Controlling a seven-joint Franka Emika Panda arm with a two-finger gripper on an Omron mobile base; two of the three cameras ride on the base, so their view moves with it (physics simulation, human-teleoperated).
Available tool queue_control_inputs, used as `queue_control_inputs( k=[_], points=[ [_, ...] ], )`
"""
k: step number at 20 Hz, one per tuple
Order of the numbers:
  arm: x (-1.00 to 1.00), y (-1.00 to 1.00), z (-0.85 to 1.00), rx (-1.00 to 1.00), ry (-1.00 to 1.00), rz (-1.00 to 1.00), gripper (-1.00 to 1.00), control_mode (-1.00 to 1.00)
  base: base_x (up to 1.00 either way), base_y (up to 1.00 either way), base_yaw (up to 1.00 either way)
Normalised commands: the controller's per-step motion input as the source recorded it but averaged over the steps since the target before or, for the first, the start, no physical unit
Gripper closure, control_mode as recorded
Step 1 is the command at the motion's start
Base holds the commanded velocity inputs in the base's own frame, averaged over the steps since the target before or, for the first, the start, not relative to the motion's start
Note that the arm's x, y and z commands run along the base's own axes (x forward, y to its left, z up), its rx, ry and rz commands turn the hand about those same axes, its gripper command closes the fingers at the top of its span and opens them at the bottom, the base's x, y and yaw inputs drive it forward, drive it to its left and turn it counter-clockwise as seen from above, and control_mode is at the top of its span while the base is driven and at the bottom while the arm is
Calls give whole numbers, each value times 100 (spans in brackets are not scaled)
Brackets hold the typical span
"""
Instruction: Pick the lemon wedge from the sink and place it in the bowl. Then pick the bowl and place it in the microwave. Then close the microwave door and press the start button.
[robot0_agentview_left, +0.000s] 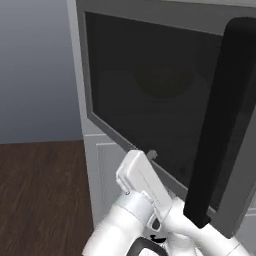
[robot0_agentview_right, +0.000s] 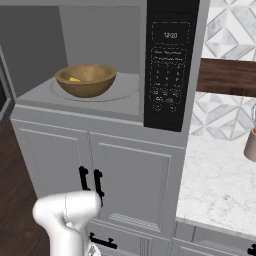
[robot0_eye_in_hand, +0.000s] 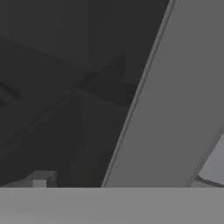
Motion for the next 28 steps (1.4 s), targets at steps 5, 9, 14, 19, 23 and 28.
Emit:
queue_control_inputs(
  k=[5, 9, 14, 19, 23, 28],
  points=[
    [0, -86, 84, 53, 20, 15, -100, -100, 0, 0, 0],
    [1, -75, 83, 54, 32, 0, -100, -100, 0, 0, 0],
    [3, -71, 79, 49, 37, 1, -100, -100, 0, 0, 0],
    [22, -78, 44, 40, 38, 3, -100, -100, 0, 0, 0],
    [45, -61, -33, 18, 1, 4, -100, -100, 0, 0, 0],
    [86, -28, -34, 11, -1, 2, -100, -100, 0, 0, 0]
  ],
)
